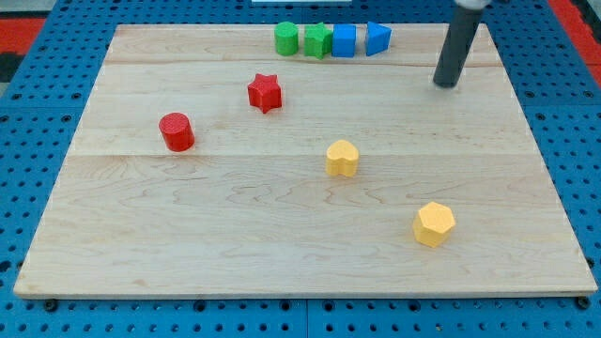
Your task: Separate the green star from blue cube
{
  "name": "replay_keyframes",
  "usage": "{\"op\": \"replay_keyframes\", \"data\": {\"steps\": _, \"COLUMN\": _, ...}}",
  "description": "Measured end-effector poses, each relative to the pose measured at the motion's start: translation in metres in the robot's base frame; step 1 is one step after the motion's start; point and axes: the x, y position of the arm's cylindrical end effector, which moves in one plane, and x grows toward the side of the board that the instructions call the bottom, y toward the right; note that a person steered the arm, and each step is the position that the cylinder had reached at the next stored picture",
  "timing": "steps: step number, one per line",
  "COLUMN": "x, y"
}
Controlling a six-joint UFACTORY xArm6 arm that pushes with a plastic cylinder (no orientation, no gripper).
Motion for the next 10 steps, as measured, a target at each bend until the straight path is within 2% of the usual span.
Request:
{"op": "replay_keyframes", "data": {"steps": 1, "x": -0.074, "y": 0.010}}
{"op": "replay_keyframes", "data": {"steps": 2, "x": -0.094, "y": 0.001}}
{"op": "replay_keyframes", "data": {"steps": 4, "x": -0.087, "y": -0.119}}
{"op": "replay_keyframes", "data": {"steps": 5, "x": -0.057, "y": -0.160}}
{"op": "replay_keyframes", "data": {"steps": 6, "x": -0.048, "y": -0.201}}
{"op": "replay_keyframes", "data": {"steps": 8, "x": -0.048, "y": -0.250}}
{"op": "replay_keyframes", "data": {"steps": 10, "x": -0.062, "y": -0.271}}
